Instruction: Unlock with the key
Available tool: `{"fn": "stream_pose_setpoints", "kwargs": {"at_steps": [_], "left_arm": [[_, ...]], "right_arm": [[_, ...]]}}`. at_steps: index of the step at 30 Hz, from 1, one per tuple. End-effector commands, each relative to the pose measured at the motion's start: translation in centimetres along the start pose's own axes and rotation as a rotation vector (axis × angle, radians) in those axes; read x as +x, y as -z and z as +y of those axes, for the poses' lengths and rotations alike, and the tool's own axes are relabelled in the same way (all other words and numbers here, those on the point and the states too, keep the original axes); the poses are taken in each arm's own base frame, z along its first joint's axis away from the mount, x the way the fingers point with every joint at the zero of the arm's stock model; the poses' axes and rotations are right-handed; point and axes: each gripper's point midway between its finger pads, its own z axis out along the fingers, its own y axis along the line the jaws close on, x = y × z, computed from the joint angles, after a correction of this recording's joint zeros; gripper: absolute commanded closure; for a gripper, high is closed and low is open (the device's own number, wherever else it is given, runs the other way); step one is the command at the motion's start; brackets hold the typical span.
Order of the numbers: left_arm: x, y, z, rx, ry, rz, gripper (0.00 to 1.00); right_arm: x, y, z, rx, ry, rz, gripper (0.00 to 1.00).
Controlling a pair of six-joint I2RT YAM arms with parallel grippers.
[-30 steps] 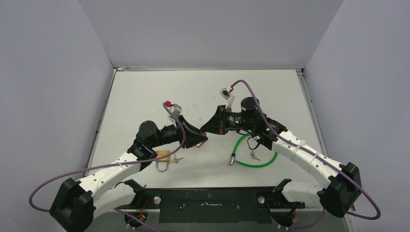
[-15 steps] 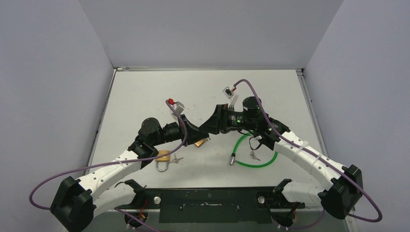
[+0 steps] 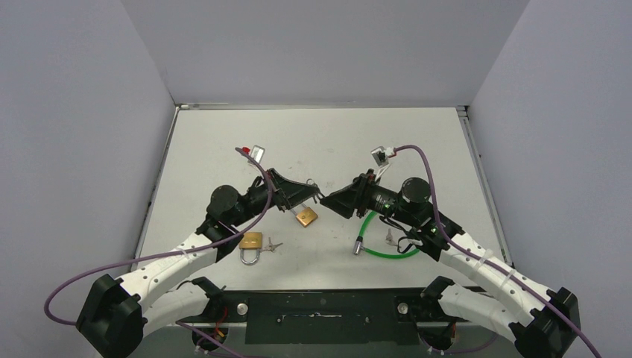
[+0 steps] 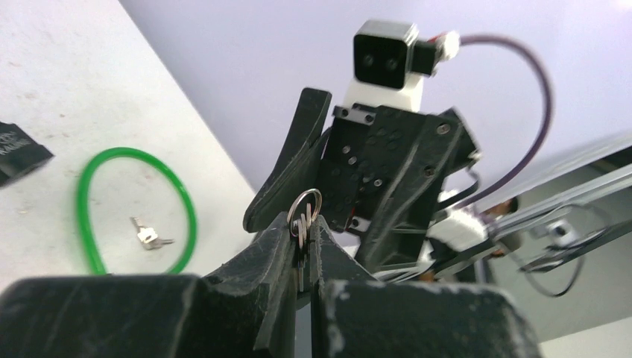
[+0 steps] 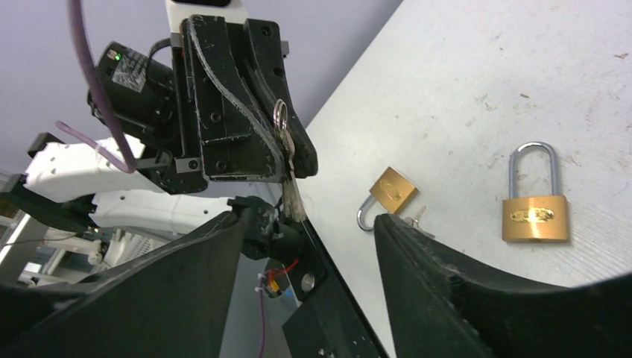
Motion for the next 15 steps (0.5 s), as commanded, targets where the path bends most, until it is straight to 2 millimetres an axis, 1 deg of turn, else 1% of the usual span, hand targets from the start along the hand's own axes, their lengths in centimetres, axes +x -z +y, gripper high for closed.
{"fn": "stream_pose_setpoints", "kwargs": {"at_steps": [1, 4, 9, 11, 15], "left_arm": [[-2.0, 0.1, -3.3, 0.083, 0.127, -0.088, 1.00], [-2.0, 0.0, -3.4, 0.085, 0.137, -0.085, 1.00], [-1.7, 0.1, -3.5, 0.091, 0.155, -0.075, 1.00], [-1.7, 0.1, -3.4, 0.088, 0.156, -0.077, 1.00], [-1.7, 0.2, -3.6, 0.095, 0.153, -0.082, 1.00]], "right_arm": [[-3.1, 0.0, 3.3, -0.150, -0.023, -0.154, 0.53], [-3.6, -0.2, 3.7, -0.184, -0.039, -0.183, 0.62], [-3.8, -0.6, 4.2, -0.211, -0.055, -0.181, 0.67], [-3.6, -0.6, 4.6, -0.231, -0.055, -0.164, 0.69], [-3.0, -1.0, 4.6, -0.233, -0.058, -0.121, 0.75]]}}
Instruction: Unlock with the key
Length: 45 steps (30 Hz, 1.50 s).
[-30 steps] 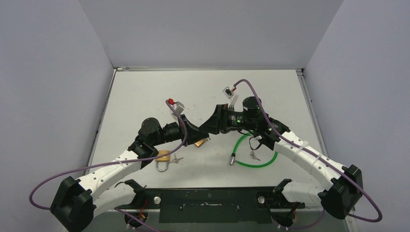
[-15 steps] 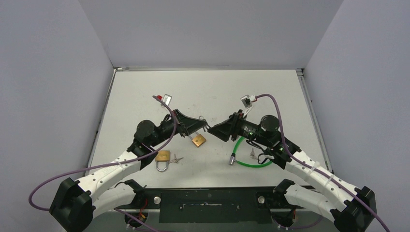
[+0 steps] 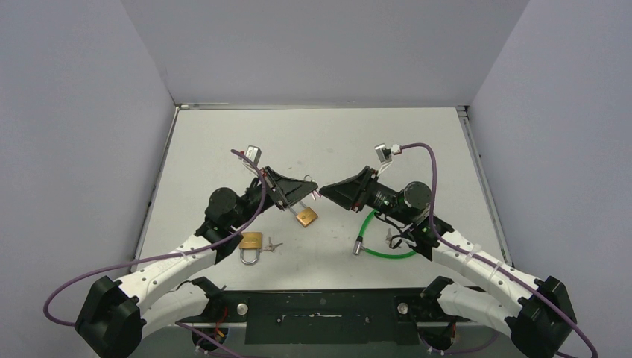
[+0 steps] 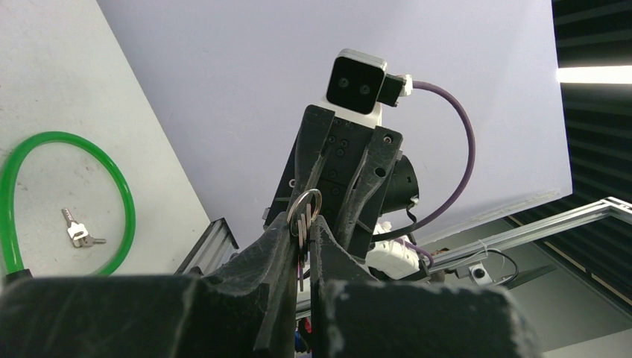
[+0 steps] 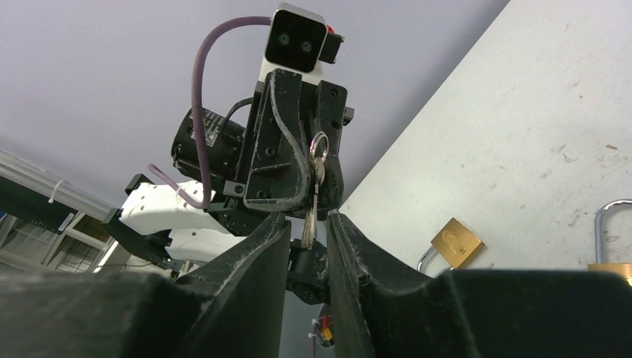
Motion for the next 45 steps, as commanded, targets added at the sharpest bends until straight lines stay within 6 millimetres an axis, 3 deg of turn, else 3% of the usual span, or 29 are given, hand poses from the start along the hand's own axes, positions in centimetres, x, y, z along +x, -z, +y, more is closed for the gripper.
{"fn": "stream_pose_setpoints", "kwargs": {"at_steps": [1, 4, 8, 10, 13, 15, 23, 27, 28, 30, 32, 33, 36, 38, 42, 45], "left_arm": [[-0.5, 0.2, -3.0, 0.099, -0.024, -0.028, 1.00], [-0.5, 0.3, -3.1, 0.100, -0.025, -0.030, 1.00], [-0.3, 0.4, -3.0, 0.097, -0.027, -0.028, 1.00], [-0.3, 0.6, -3.0, 0.100, -0.030, -0.031, 1.00], [-0.3, 0.9, -2.8, 0.098, -0.029, -0.039, 1.00], [-0.4, 0.9, -2.9, 0.098, -0.030, -0.043, 1.00], [-0.3, 0.8, -3.0, 0.100, -0.037, -0.041, 1.00], [-0.4, 0.8, -2.3, 0.070, -0.057, -0.043, 1.00], [-0.4, 0.9, -1.8, 0.048, -0.073, -0.046, 0.90], [-0.5, 1.3, -0.1, -0.030, -0.118, -0.060, 0.57], [-1.5, 2.1, 1.8, -0.136, -0.203, -0.109, 0.35], [-2.0, 2.7, 2.5, -0.193, -0.268, -0.131, 0.31], [-3.9, 5.0, 4.8, -0.369, -0.463, -0.187, 0.21], [-4.4, 5.8, 5.1, -0.396, -0.585, -0.181, 0.20], [-2.6, 5.0, 2.8, -0.240, -0.759, -0.064, 0.18], [-0.5, 3.9, 2.2, -0.138, -0.852, 0.088, 0.19]], "right_arm": [[-0.8, -0.5, 2.6, -0.095, 0.029, 0.001, 0.76], [-0.6, -0.6, 2.4, -0.072, 0.037, 0.024, 0.79], [-1.0, -0.6, 2.4, -0.048, 0.054, 0.018, 0.96], [-1.1, -0.6, 2.4, -0.041, 0.065, 0.020, 0.94], [-1.1, -0.8, 2.5, -0.045, 0.069, 0.029, 0.78], [-1.2, -0.9, 2.6, -0.048, 0.068, 0.031, 0.76], [-0.8, -0.8, 3.2, -0.080, 0.070, 0.062, 1.00], [-0.9, -0.5, 2.5, -0.023, 0.108, 0.069, 1.00], [-0.8, -0.3, 1.9, 0.016, 0.125, 0.083, 1.00], [-0.9, 0.0, 0.8, 0.103, 0.184, 0.125, 1.00], [-0.4, 0.7, -1.1, 0.213, 0.267, 0.220, 1.00], [-0.1, 1.3, -2.2, 0.275, 0.304, 0.267, 1.00], [0.7, 3.0, -5.2, 0.409, 0.420, 0.422, 1.00], [1.1, 3.9, -6.2, 0.446, 0.483, 0.517, 1.00], [1.7, 4.6, -6.7, 0.438, 0.579, 0.641, 1.00], [2.7, 4.9, -6.3, 0.373, 0.651, 0.723, 1.00]]}}
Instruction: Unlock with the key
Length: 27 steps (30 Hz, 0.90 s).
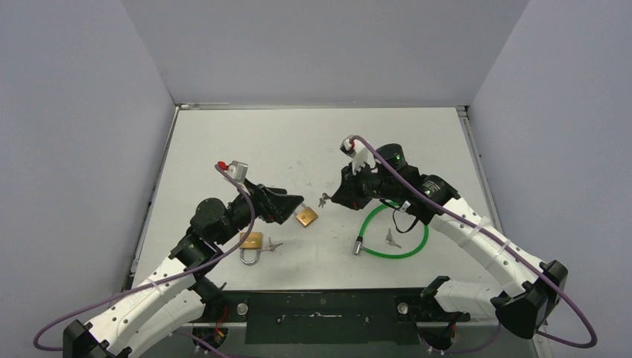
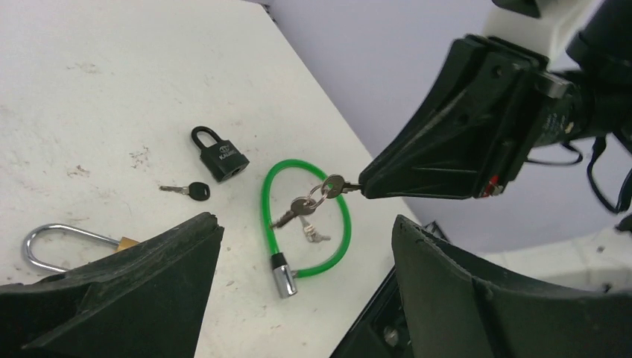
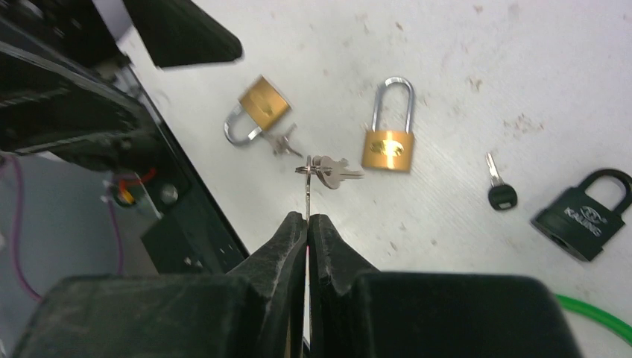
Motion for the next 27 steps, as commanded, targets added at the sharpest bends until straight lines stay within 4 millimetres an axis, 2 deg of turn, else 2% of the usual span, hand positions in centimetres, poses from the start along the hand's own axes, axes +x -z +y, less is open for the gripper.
{"fn": "stream_pose_setpoints", "kwargs": {"at_steps": [1, 5, 9, 12, 14, 22, 27], "left_arm": [[0.5, -0.7, -3.8, 0.234, -0.266, 0.111, 0.20], [3.7, -1.3, -4.8, 0.375, -0.270, 0.267, 0.32], [6.2, -1.3, -5.5, 0.492, -0.232, 0.354, 0.40], [6.7, -1.2, -6.3, 0.550, -0.218, 0.369, 0.48], [7.0, -0.6, -7.0, 0.606, -0.218, 0.385, 0.57], [8.5, 1.0, -8.3, 0.690, -0.239, 0.424, 0.64], [9.7, 0.7, -8.0, 0.663, -0.251, 0.471, 0.79]], "right_arm": [[2.0, 1.2, 0.7, -0.046, 0.235, 0.120, 1.00], [2.7, 1.2, 3.7, -0.146, 0.361, 0.148, 1.00], [2.9, 1.0, 5.1, -0.215, 0.405, 0.155, 1.00], [3.3, 0.9, 5.8, -0.266, 0.415, 0.164, 1.00], [3.3, 1.0, 6.1, -0.285, 0.421, 0.163, 1.00], [3.2, 1.8, 7.2, -0.340, 0.442, 0.142, 1.00], [3.0, 2.2, 7.6, -0.361, 0.449, 0.130, 1.00]]}}
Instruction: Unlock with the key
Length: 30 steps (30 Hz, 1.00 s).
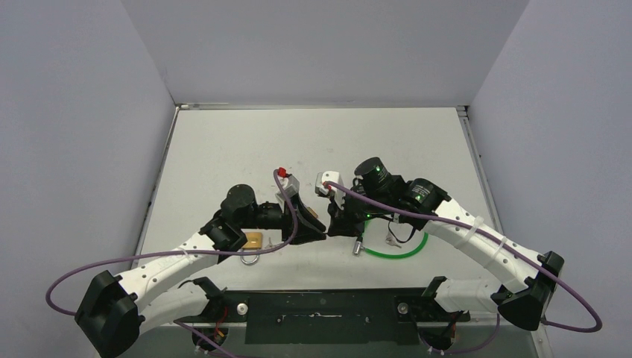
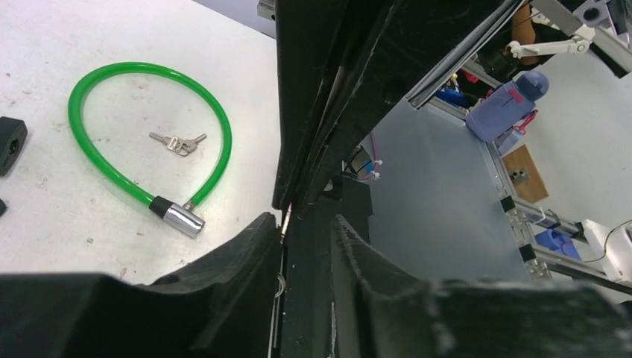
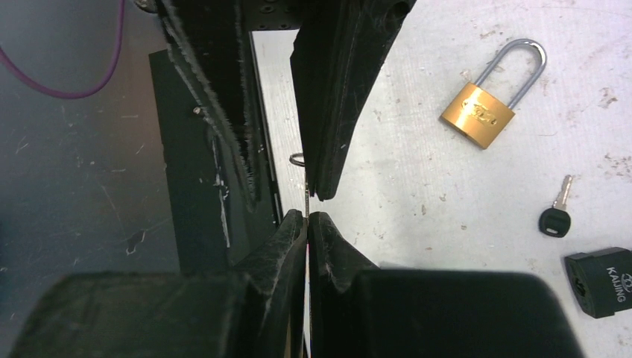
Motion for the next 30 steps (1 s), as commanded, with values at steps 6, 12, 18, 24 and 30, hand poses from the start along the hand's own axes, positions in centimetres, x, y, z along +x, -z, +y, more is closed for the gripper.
{"fn": "stream_pose_setpoints", "kwargs": {"at_steps": [6, 12, 18, 24, 30], "left_arm": [[0.3, -0.8, -0.9, 0.030, -0.065, 0.043, 0.87], [0.7, -0.9, -1.4, 0.045, -0.077, 0.063, 0.80], [1.0, -1.0, -1.5, 0.038, -0.085, 0.079, 0.77], [0.7, -1.0, -1.6, 0.023, -0.112, 0.078, 0.85], [1.5, -1.6, -1.1, 0.028, -0.107, 0.117, 0.73]], "right_arm": [[-2.7, 1.6, 1.6, -0.042, 0.092, -0.106, 1.00], [-2.7, 1.7, 1.8, -0.054, 0.095, -0.110, 1.00], [-2.8, 1.7, 2.0, -0.061, 0.096, -0.110, 1.00], [-3.0, 1.9, 2.4, -0.080, 0.102, -0.124, 1.00], [-3.2, 1.9, 2.7, -0.095, 0.105, -0.128, 1.00]]}}
